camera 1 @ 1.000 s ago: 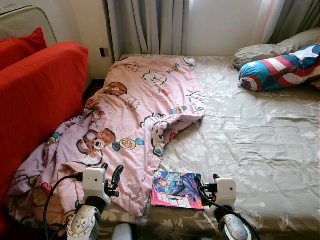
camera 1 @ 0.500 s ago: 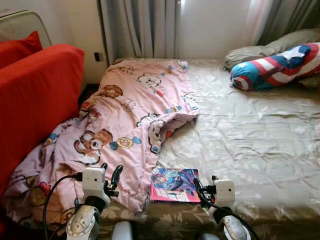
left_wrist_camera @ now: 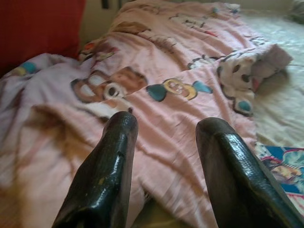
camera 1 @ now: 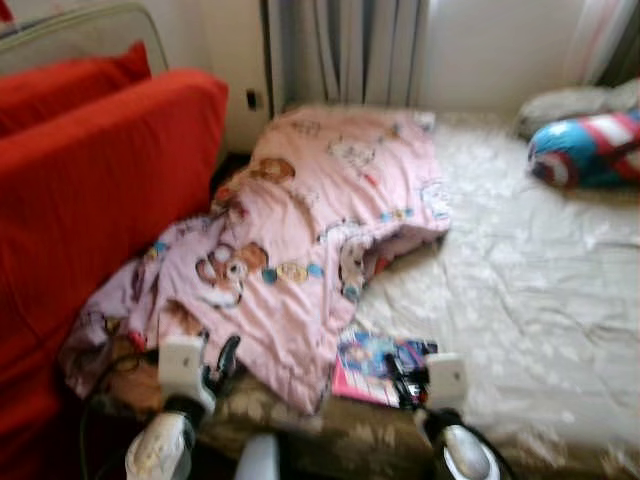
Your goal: Clean up the room
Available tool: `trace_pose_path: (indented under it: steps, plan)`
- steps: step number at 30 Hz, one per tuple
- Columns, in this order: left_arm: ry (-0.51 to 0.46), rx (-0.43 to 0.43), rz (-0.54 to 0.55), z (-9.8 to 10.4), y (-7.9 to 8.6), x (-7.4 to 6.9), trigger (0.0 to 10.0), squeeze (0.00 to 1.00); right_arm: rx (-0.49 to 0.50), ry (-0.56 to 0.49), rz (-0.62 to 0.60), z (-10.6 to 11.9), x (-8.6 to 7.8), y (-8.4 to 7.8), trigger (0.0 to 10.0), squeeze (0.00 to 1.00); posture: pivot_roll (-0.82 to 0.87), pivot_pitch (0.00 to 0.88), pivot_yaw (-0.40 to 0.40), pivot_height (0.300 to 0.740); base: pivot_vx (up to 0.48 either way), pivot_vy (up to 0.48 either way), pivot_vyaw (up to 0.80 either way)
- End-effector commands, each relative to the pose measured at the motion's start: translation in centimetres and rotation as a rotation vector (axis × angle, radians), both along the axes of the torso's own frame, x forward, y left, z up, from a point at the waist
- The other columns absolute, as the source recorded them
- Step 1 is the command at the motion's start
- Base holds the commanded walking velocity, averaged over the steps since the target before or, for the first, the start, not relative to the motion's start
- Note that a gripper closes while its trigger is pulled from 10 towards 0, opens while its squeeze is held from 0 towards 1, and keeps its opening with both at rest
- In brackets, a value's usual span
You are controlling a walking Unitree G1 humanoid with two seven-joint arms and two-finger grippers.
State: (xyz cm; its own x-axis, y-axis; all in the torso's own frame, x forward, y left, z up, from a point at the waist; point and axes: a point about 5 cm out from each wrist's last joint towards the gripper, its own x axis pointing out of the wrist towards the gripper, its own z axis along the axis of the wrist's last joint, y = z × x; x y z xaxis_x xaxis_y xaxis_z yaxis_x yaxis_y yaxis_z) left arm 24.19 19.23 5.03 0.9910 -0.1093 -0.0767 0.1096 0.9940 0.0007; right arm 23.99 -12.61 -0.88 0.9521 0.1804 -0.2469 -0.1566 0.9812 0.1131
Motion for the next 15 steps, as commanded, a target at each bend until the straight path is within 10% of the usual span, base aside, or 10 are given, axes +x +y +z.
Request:
trace_pose_path:
  steps: [1, 15]
  plan:
    - [-0.008, -0.004, -0.015, 0.3, -0.3, 0.4, 10.0, 0.0, 0.001, 0.021, -0.016, -0.4, -0.3, -0.5, 10.0, 0.0, 0.03, 0.014, 0.004, 0.633, 0.0, 0.0, 0.0]
    - [-0.013, -0.001, -0.02, 0.7, -0.2, 1.0, 10.0, 0.0, 0.099, 0.21, -0.194, -1.8, 1.1, -2.1, 10.0, 0.0, 0.06, 0.049, 0.015, 0.633, 0.0, 0.0, 0.0]
